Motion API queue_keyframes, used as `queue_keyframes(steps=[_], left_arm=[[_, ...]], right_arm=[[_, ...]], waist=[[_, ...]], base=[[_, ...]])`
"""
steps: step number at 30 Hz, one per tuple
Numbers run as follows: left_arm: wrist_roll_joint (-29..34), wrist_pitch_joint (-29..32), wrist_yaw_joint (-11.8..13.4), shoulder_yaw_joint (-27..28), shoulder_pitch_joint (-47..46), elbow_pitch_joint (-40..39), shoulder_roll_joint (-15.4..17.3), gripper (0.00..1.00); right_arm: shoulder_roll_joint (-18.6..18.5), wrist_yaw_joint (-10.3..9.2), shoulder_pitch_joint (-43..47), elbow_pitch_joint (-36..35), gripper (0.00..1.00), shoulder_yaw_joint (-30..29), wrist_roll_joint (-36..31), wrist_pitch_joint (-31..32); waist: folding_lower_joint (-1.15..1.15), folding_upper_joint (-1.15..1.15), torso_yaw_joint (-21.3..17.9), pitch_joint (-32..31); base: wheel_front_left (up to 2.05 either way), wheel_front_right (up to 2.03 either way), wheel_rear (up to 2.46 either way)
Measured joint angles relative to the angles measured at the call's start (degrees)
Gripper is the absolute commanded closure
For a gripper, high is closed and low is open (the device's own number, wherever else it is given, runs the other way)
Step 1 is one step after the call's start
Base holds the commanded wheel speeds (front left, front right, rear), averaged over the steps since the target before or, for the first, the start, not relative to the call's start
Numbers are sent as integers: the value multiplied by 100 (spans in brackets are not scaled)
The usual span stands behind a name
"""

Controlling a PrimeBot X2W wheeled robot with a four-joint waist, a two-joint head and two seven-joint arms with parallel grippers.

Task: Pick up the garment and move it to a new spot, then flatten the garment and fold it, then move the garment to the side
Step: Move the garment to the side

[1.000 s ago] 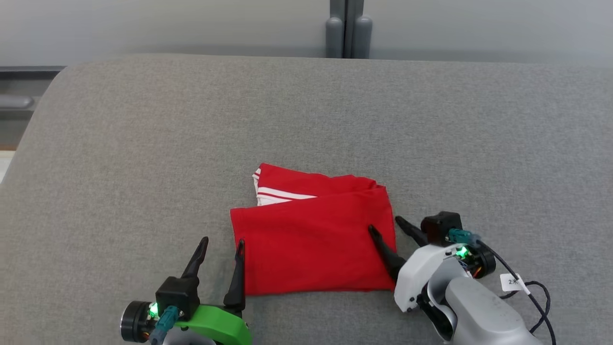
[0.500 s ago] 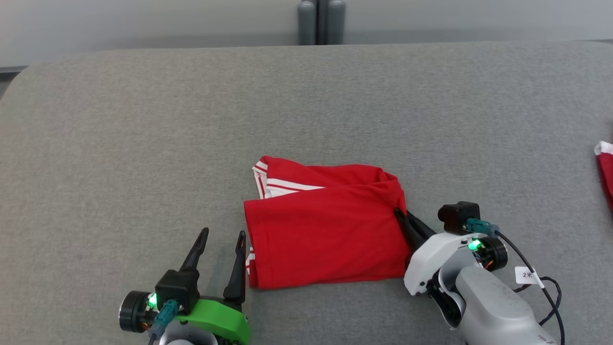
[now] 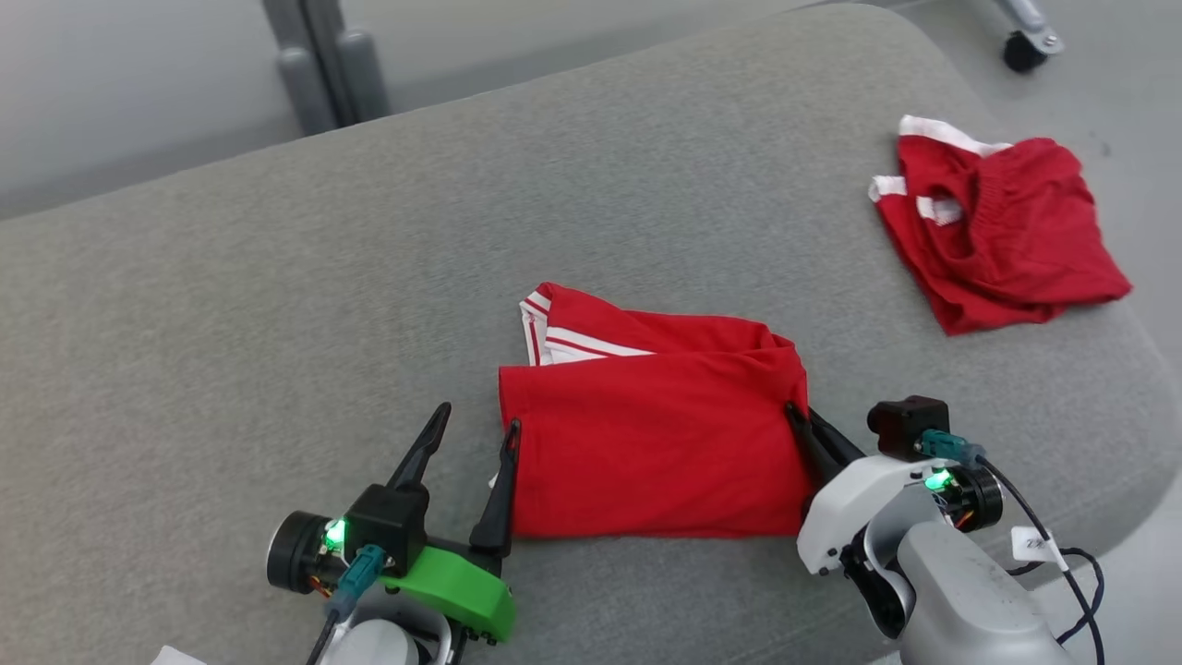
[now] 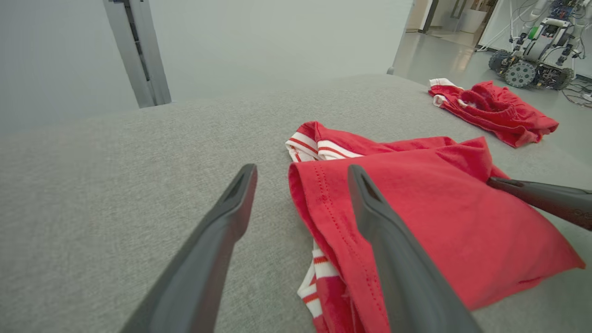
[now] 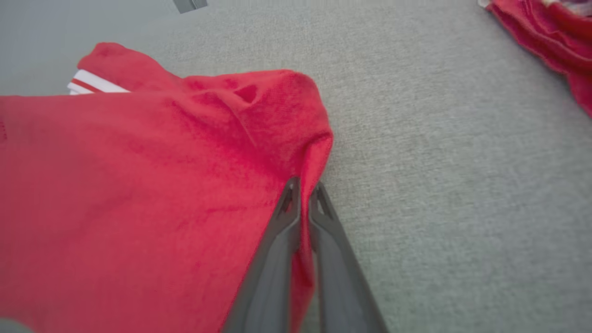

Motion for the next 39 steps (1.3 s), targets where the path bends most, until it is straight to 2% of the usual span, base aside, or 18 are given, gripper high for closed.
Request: queue_keyframes(steps=[8,13,16,21,26,31,36,37,38,39], left_arm=[[46,0,-24,-45,-31,82,-2,0],[125,0,-48,-99,-118,131,-5,0],[125,0,-53,-104,-149,148,-5,0],[246,1,-85,-54,-304,207,-5,0],[407,0,-107,1,-490,248,-3,0],[474,1,-147,31,-645,235,12,0],[488,0,-156,-34,-788,223,14,0],[488,0,-156,-38,-817,222,13,0],[487,0,-165,-41,-839,218,10,0],[487,0,-169,-36,-851,216,8,0]], right_arm=[[-9,0,10,-159,100,10,-42,1],[-14,0,-113,-214,100,-27,-97,1],[-12,0,-415,-266,100,-2,-166,1],[-51,0,-1287,-166,100,49,-410,1],[-353,0,-2297,349,100,-149,-781,11],[-985,0,-3099,1165,100,-766,-1429,114],[-1675,0,-3470,1709,100,-1424,-2204,192],[-1797,0,-3507,1764,75,-1578,-2381,191],[-1879,0,-3534,1789,59,-1772,-2509,186],[-1924,0,-3555,1790,0,-1929,-2583,163]], waist=[[0,0,-1018,51],[0,0,-1423,141],[0,0,-1524,265],[0,0,-1517,514],[0,0,-1320,798],[0,0,-1010,1072],[0,0,-700,1292],[0,0,-633,1334],[0,0,-570,1373],[0,0,-523,1402]], base=[[0,0,0],[0,0,0],[0,0,0],[0,0,0],[0,0,0],[0,0,0],[0,0,0],[0,0,0],[0,0,0],[0,0,0]])
